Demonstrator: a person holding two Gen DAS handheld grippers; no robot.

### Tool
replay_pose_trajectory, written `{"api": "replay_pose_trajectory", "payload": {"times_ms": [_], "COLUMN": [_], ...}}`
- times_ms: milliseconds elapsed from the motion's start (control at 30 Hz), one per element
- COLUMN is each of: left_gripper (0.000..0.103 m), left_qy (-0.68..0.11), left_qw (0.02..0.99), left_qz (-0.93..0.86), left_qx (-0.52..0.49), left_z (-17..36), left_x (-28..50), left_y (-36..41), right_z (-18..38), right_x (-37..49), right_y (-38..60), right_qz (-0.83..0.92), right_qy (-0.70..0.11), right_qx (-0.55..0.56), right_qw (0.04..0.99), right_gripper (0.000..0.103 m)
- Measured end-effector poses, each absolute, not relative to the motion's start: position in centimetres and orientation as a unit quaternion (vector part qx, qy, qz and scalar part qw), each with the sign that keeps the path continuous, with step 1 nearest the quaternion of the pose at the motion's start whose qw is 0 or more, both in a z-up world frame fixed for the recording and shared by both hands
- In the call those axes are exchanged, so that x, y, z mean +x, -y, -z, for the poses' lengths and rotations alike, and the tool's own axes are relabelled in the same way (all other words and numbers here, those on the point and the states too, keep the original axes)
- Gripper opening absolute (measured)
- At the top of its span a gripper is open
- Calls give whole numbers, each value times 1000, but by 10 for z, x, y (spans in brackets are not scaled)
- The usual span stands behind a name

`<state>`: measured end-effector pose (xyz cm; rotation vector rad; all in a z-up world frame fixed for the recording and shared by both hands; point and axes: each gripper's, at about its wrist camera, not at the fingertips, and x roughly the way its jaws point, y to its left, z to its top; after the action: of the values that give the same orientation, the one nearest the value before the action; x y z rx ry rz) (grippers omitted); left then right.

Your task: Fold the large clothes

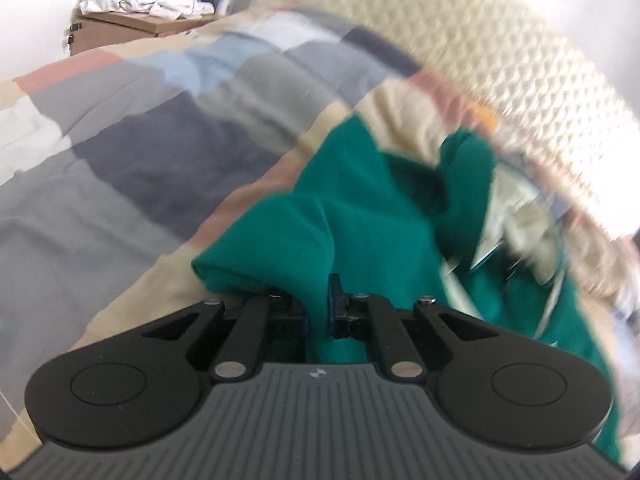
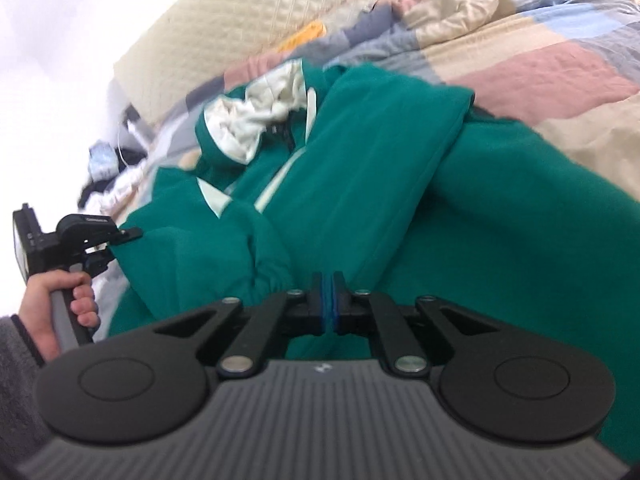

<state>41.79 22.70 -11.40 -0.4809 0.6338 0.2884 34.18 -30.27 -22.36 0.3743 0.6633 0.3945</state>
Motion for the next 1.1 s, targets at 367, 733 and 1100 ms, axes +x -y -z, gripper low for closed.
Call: {"api": "replay_pose_trajectory", "payload": {"times_ms": [367, 733, 1100], "left_gripper": [57, 57, 57], "left_qy": [-320, -306, -396], "left_qw": [935, 950, 917], "left_qz": [-96, 42, 40], "left_qx": [-122, -50, -37], "left_z": [89, 51, 130], "left_x": [371, 316, 331], "left_y": [-188, -69, -33], "right_z": [225, 208, 212], "right_x": [339, 322, 319], "right_y": [300, 297, 293], "right_qz": [-187, -192, -177], "right_qy": [-326, -291, -289], "right_qx": [174, 142, 111], "right_qw": [910, 927, 934], "right_gripper": [7, 8, 8]}}
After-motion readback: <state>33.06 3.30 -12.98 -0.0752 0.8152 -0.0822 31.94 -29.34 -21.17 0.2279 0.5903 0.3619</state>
